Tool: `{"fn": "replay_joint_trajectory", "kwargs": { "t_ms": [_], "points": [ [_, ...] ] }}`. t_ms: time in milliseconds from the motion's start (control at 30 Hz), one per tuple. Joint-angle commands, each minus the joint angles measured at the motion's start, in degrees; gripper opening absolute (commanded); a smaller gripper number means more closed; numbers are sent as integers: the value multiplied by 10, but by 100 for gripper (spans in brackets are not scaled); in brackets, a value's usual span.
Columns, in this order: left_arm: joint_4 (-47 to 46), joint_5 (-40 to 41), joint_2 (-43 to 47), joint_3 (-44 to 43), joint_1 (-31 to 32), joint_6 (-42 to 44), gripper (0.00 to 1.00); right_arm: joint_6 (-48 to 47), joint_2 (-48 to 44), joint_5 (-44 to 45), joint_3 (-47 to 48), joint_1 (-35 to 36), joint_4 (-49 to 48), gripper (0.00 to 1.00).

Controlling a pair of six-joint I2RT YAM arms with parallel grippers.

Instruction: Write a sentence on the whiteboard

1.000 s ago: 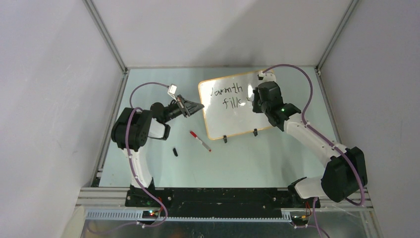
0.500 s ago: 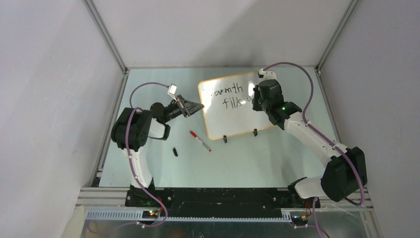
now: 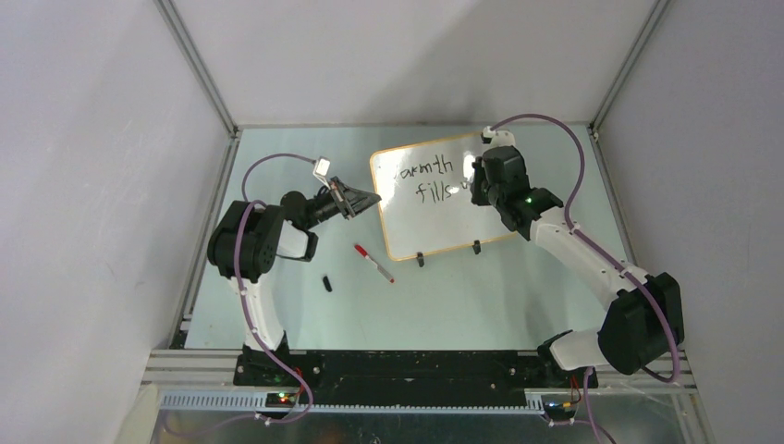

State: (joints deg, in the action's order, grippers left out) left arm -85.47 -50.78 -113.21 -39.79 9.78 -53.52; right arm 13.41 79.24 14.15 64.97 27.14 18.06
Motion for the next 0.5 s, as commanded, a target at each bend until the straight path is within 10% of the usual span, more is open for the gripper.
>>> {"fn": "replay_joint_trajectory", "kwargs": {
  "t_ms": [0,467],
  "points": [
    [-22,1,20,9,5,19,0,0,4,11,24,-2,13,0],
    [-21,1,20,9,5,20,0,3,-8,19,-3,16,28,0]
  ]
}}
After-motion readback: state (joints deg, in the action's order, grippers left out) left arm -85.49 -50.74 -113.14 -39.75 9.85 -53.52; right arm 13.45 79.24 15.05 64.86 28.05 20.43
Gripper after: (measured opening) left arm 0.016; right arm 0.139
